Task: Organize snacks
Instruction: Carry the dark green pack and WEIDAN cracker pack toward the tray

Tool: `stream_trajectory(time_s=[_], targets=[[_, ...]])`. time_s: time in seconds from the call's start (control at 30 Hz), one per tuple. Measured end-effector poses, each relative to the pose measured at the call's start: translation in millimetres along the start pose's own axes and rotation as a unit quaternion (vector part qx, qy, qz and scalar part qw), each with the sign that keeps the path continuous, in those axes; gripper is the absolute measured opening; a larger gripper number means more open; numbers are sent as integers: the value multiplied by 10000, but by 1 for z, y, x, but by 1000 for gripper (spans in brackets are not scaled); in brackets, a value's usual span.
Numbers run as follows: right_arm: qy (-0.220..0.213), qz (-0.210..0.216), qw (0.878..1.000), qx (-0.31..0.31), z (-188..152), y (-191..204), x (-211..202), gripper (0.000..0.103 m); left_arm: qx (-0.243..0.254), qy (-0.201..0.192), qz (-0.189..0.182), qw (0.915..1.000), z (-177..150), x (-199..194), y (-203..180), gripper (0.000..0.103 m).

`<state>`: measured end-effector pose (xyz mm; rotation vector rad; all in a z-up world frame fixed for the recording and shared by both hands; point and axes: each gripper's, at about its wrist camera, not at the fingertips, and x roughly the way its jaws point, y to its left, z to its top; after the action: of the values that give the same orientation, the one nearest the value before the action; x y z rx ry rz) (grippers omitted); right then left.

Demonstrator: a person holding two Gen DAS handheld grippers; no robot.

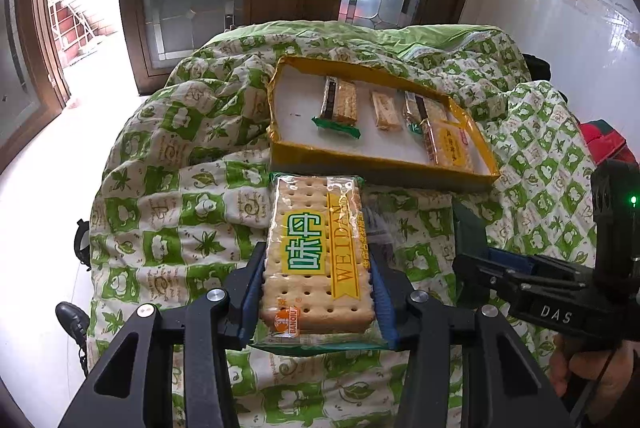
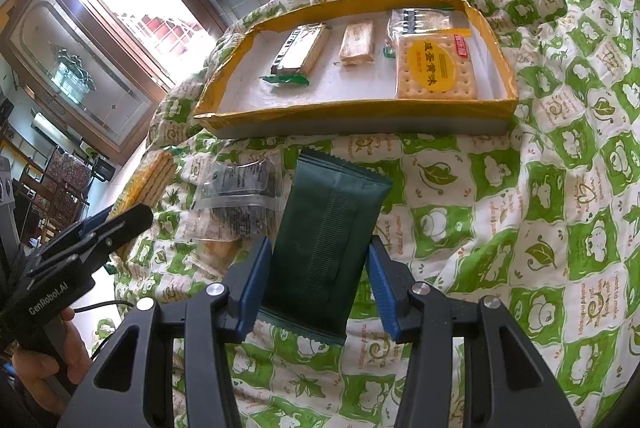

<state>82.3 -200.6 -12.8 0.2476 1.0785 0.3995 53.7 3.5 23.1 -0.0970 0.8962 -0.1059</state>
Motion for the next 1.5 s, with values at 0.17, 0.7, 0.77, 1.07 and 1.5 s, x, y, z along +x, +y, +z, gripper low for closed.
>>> stream_trajectory(time_s=[0.17,0.7,0.77,1.07,1.5], targets=[[-13,1,10000,3,0,0,-1,47,53,-23,1,10000,8,1,-3,50],[-91,-27,10000,-16,10,-2,-6,47,140,-23,8,9999,22,7,-8,50],[-116,-47,9999,-45,14,-3,-9,47,146,-22,6,9999,26,8,-8,50],[-228,-75,9996,-123,37,-7,-19,47,214,-49,-15,9998,43,12,-11,50],[-270,-39,9995,-184,69,-10,-15,47,180,18,60,9998,83,40,-8,50]])
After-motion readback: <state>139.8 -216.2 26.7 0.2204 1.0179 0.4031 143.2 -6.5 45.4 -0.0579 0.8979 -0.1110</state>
